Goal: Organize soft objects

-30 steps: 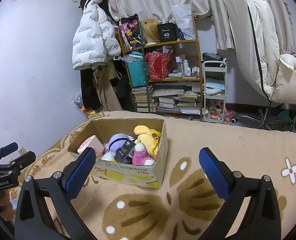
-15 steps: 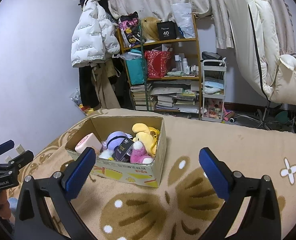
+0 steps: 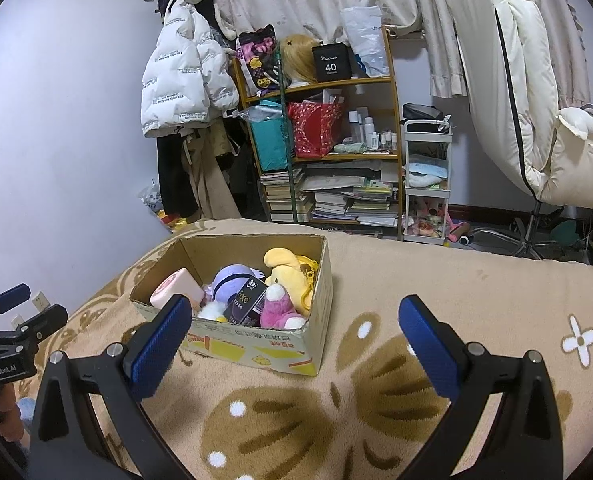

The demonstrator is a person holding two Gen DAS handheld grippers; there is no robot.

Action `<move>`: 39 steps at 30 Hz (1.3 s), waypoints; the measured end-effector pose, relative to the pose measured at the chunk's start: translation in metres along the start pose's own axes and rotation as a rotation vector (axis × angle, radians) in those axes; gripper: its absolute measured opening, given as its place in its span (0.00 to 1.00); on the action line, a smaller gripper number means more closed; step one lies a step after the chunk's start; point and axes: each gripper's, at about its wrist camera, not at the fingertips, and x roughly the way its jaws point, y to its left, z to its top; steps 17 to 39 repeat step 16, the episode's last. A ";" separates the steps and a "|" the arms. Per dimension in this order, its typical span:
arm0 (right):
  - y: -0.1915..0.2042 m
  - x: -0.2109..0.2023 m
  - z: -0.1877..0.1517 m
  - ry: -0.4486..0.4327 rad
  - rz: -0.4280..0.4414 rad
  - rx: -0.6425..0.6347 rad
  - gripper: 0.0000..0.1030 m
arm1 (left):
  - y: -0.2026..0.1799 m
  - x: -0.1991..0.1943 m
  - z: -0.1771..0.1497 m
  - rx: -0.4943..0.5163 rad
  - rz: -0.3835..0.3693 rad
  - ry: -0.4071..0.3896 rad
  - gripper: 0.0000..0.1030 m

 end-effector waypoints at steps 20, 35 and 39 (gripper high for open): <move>0.003 -0.002 -0.003 -0.003 -0.011 -0.012 1.00 | -0.006 0.000 -0.002 0.020 -0.004 -0.004 0.98; 0.003 -0.002 -0.003 -0.003 -0.011 -0.012 1.00 | -0.006 0.000 -0.002 0.020 -0.004 -0.004 0.98; 0.003 -0.002 -0.003 -0.003 -0.011 -0.012 1.00 | -0.006 0.000 -0.002 0.020 -0.004 -0.004 0.98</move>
